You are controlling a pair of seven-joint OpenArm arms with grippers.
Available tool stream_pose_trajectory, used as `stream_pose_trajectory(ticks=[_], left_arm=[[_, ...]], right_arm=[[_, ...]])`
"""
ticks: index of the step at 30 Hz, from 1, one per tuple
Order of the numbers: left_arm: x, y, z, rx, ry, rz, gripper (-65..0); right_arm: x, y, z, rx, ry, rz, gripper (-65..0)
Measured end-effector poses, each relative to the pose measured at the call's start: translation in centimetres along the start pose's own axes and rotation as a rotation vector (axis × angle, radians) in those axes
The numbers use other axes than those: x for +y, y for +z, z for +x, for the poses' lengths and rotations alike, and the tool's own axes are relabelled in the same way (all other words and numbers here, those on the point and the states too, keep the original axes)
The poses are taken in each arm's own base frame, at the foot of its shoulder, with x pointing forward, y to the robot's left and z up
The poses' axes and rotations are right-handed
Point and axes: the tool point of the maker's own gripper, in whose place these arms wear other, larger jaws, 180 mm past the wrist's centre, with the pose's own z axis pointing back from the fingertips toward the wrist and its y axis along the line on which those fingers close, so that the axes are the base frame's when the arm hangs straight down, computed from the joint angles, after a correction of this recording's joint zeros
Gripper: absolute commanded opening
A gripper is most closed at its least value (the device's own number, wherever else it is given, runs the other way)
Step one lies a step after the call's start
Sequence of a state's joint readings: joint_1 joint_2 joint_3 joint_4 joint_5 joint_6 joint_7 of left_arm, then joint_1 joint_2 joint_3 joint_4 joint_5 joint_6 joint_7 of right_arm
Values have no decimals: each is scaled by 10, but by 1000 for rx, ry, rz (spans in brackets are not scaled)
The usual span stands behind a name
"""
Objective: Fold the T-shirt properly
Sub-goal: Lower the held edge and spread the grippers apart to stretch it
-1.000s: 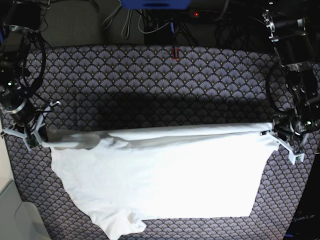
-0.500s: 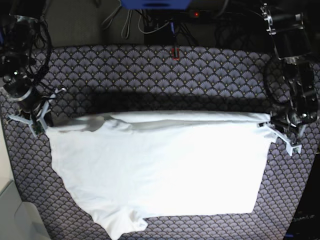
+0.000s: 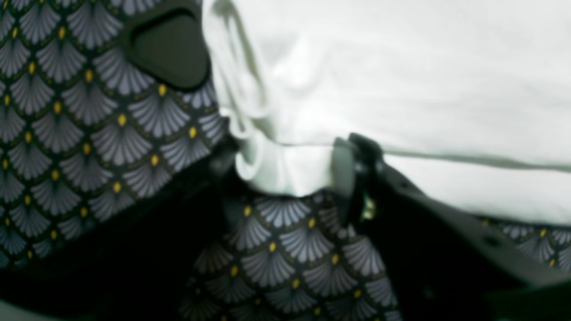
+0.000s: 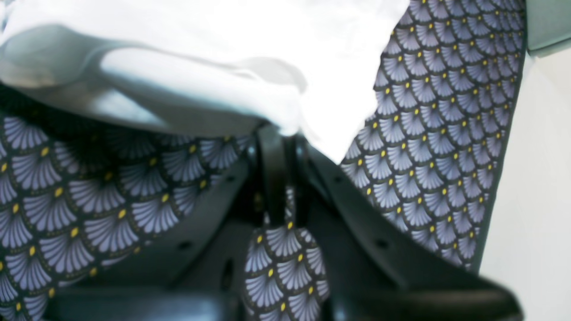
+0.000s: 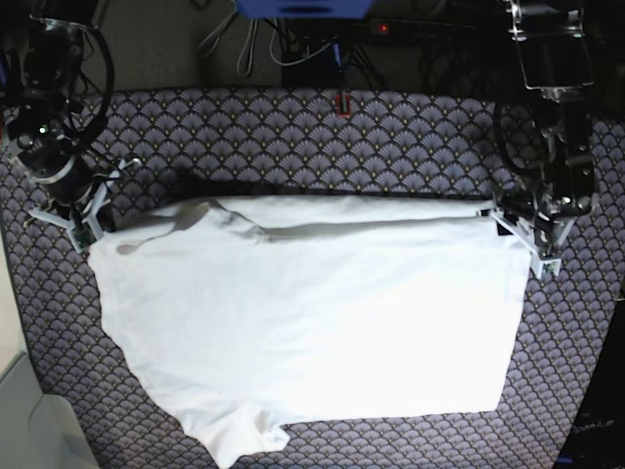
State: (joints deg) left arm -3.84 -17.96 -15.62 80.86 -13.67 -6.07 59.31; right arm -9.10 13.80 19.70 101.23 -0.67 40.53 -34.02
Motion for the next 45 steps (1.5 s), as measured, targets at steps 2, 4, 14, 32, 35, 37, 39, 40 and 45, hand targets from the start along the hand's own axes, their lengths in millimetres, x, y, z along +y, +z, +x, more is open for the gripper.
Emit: stream_pose_trajectory(ticks=[2, 4, 14, 32, 35, 37, 39, 40, 45], left_arm=[[-1, 0, -1, 2, 4, -7, -236], [0, 0, -3, 6, 3, -4, -213], [2, -1, -14, 25, 5, 2, -214], [7, -17, -18, -18, 47, -11, -215], [4, -17, -17, -29, 53, -11, -216], [4, -17, -16, -31, 53, -11, -217], [4, -17, -16, -31, 54, -11, -221], [4, -17, -16, -31, 54, -11, -245], [0, -17, -16, -35, 59, -27, -577]], right_arm=[[0, 0, 0, -1, 0, 0, -650], [0, 0, 0, 0, 0, 0, -650], [0, 0, 0, -1, 0, 0, -650], [-1, 0, 1, -2, 3, -2, -650], [-1, 0, 1, -2, 3, -1, -650], [-1, 0, 1, -2, 3, -1, -650], [-1, 0, 1, -2, 3, -1, -650], [-1, 0, 1, -2, 3, -1, -650], [-1, 0, 0, -2, 3, -2, -650]])
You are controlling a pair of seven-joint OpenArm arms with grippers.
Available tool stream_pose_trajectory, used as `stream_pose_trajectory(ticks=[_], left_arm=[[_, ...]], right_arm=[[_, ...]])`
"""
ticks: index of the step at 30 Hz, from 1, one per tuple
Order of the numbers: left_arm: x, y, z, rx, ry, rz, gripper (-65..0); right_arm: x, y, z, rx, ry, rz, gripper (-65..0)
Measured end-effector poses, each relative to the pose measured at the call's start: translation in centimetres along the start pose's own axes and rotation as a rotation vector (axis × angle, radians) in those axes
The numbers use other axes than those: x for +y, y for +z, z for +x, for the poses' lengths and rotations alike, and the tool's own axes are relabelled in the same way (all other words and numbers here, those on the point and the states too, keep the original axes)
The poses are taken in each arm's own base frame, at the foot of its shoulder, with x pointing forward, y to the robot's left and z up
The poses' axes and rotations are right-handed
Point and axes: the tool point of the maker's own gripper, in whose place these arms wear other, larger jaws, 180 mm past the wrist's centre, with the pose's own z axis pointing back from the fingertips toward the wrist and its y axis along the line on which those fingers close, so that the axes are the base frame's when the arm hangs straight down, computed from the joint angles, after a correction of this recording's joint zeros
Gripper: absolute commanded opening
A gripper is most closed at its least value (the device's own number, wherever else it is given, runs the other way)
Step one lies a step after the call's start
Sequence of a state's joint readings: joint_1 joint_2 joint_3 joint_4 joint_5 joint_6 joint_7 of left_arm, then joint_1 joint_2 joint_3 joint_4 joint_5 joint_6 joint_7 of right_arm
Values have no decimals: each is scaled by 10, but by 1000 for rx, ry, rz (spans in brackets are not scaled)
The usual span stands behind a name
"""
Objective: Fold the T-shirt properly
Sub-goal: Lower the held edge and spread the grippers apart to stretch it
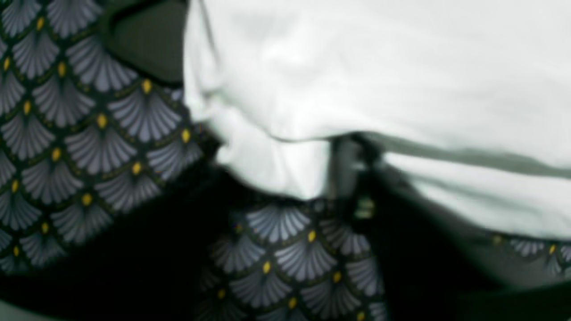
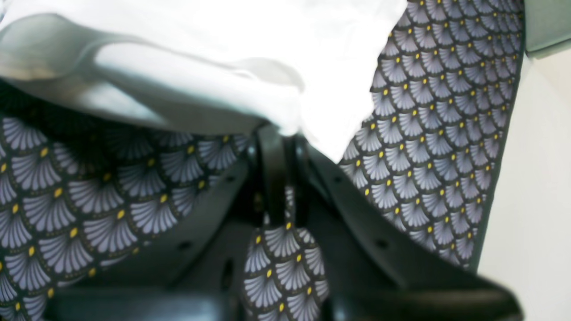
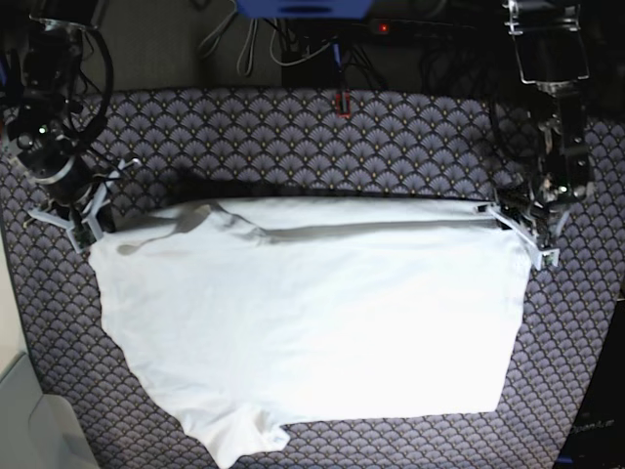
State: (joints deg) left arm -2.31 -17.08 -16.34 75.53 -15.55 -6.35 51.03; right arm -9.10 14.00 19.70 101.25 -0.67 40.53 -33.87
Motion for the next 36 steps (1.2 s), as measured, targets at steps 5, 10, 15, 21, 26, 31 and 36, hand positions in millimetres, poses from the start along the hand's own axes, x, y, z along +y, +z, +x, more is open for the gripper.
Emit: stream_pose_trajectory(ticks=[5, 10, 15, 21, 26, 31, 36], left_arm=[[-3, 0, 1, -1, 5, -12, -616], [-3, 0, 1, -3, 5, -13, -616], [-4, 6, 1, 7, 0, -4, -616], [17, 21, 2, 6, 76, 46, -616], [19, 35, 20, -33, 76, 53, -616], [16, 43, 34, -63, 64, 50, -616], [10, 48, 58, -89, 72, 34, -616]], right_arm=[[-1, 0, 0, -1, 0, -2, -650], [-2, 0, 2, -6, 0, -4, -650], [-4, 0, 4, -10, 3, -9, -650], [-14, 10, 22, -46, 48, -42, -650], [-16, 18, 39, -90, 71, -61, -650], [-30, 24, 38, -88, 60, -102, -650], [-39, 24, 53, -130, 63, -121, -650]])
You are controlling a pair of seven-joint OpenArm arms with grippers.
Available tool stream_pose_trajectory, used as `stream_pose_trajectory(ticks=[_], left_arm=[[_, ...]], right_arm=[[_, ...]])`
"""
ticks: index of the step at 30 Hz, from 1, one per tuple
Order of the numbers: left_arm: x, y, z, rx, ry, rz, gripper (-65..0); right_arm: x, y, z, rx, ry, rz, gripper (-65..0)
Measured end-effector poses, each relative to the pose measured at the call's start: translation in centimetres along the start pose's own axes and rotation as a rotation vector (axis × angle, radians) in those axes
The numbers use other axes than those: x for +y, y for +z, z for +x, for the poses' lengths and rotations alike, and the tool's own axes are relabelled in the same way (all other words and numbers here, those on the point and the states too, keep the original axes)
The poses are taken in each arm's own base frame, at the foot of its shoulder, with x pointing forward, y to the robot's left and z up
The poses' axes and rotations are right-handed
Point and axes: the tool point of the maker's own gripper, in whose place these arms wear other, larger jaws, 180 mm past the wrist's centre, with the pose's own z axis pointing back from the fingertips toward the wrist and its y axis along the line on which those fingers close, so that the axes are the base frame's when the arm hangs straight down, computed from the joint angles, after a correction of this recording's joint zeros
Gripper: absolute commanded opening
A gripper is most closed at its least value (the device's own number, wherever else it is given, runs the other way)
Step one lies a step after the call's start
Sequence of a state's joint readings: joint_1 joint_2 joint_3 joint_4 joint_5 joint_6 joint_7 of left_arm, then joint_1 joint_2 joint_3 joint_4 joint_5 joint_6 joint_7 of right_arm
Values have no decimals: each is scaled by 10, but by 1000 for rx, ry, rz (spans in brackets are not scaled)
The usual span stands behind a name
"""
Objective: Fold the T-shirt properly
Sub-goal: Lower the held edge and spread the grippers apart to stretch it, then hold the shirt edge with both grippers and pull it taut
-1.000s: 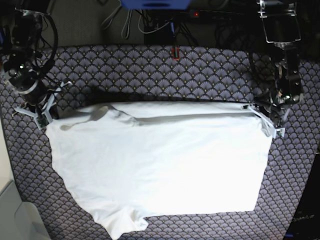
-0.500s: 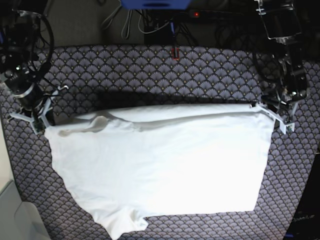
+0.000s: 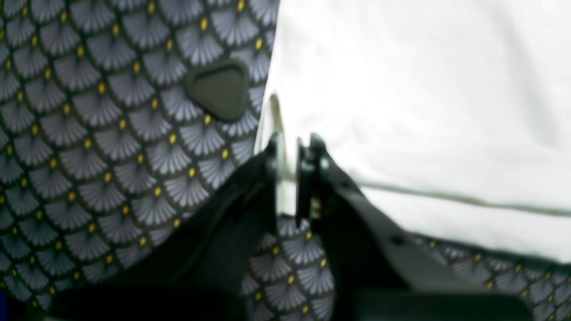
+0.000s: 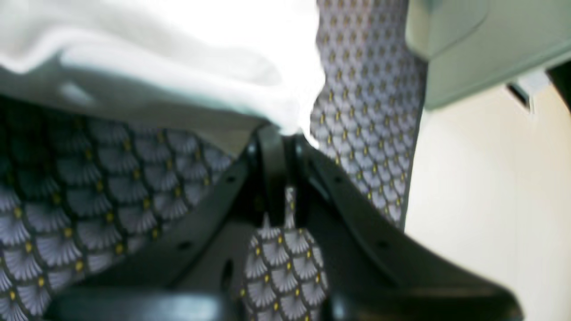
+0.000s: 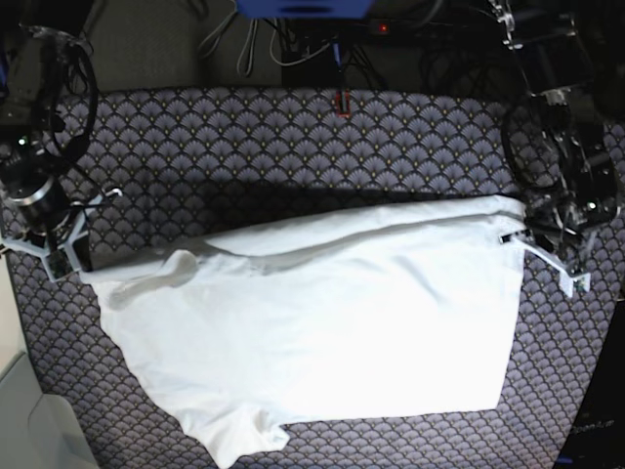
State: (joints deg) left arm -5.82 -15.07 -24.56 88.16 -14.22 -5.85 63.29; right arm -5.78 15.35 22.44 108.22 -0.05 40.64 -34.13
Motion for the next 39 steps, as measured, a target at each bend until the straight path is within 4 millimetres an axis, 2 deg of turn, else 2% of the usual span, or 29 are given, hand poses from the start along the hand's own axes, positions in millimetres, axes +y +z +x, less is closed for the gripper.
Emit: stream_pose_trajectory(ticks=[5, 8, 12, 14, 17, 19, 22, 29, 34, 39], left_arm=[[-3, 2, 6, 17, -1, -5, -615], [-3, 2, -7, 47, -10, -5, -612], [6, 1, -39, 114, -20, 13, -608], [8, 1, -51, 142, -24, 18, -557], [12, 2, -61, 155, -30, 26, -408], [12, 6, -60, 133, -42, 27, -337], [11, 12, -52, 71, -61, 28, -289], [15, -5, -70, 102, -40, 32, -283], [-2, -17, -82, 111, -63, -13, -283], [0, -18, -73, 81, -58, -5, -283]], right_arm=[[1, 1, -5, 18, 4, 3, -650], [2, 1, -7, 21, 3, 6, -650], [4, 1, -8, 23, 1, 9, -650], [4, 1, -8, 24, 1, 10, -650], [4, 1, -7, 23, 2, 11, -650], [5, 1, -7, 23, 2, 11, -650], [5, 1, -7, 23, 1, 11, -650], [10, 0, -7, 19, -12, 18, -650], [10, 0, -7, 19, -12, 18, -650], [10, 0, -7, 19, -12, 18, -650]])
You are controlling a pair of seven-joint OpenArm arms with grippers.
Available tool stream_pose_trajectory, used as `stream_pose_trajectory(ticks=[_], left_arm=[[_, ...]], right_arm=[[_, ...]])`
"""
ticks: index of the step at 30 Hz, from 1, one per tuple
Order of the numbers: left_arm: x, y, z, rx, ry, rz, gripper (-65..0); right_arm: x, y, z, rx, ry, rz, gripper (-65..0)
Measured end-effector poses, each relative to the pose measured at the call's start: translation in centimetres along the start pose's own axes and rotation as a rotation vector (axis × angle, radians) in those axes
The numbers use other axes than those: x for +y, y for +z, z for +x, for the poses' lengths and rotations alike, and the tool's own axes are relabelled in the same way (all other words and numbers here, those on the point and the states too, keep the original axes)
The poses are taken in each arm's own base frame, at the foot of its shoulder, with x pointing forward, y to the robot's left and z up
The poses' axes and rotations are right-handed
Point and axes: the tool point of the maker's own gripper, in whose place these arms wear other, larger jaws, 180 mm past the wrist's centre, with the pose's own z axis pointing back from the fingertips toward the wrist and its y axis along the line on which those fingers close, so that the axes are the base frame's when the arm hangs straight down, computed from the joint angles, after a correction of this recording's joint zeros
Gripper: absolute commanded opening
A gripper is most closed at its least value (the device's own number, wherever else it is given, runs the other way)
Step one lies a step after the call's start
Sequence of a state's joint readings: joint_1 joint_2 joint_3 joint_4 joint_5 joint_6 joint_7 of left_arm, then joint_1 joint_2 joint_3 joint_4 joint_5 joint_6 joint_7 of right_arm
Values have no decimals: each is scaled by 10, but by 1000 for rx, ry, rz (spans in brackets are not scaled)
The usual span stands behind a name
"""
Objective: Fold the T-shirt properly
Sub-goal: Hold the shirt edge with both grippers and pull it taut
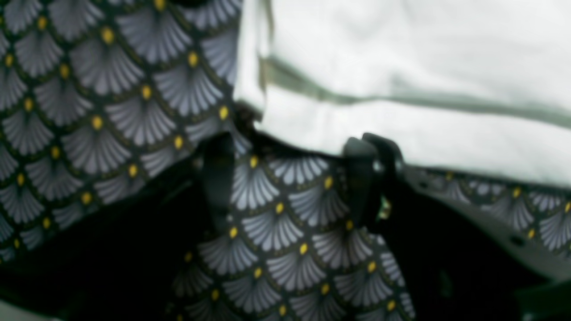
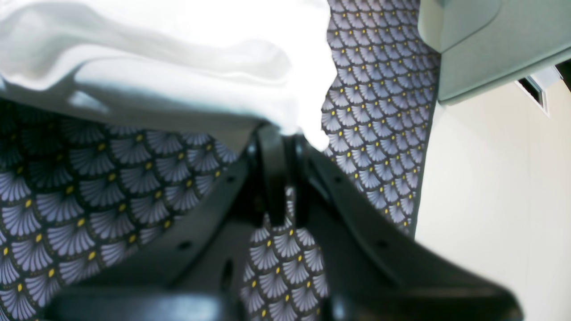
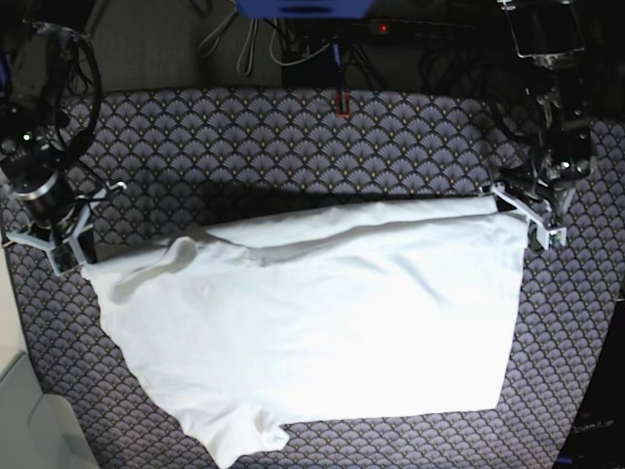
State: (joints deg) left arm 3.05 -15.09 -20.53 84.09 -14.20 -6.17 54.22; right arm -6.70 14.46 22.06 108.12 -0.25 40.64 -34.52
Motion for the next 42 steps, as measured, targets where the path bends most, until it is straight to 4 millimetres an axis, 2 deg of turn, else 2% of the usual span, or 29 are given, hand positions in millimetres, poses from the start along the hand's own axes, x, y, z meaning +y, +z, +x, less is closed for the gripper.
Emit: stream_pose_trajectory(ticks=[4, 8, 12, 15, 17, 42], left_arm=[[-1, 1, 13, -34, 4, -3, -283], [0, 1, 11, -27, 6, 1, -283], [-1, -3, 25, -68, 15, 2, -283], [-3, -14, 15, -29, 41, -5, -284], [-1, -17, 14, -39, 41, -1, -284], [0, -16, 13, -26, 39, -5, -286]], right_arm=[[0, 0, 0, 1, 0, 0, -650], [0, 0, 0, 0, 0, 0, -650], [0, 0, 0, 0, 0, 0, -650], [0, 0, 0, 0, 0, 1, -650], [0, 0, 0, -2, -1, 1, -650], [0, 0, 0, 0, 0, 0, -650]])
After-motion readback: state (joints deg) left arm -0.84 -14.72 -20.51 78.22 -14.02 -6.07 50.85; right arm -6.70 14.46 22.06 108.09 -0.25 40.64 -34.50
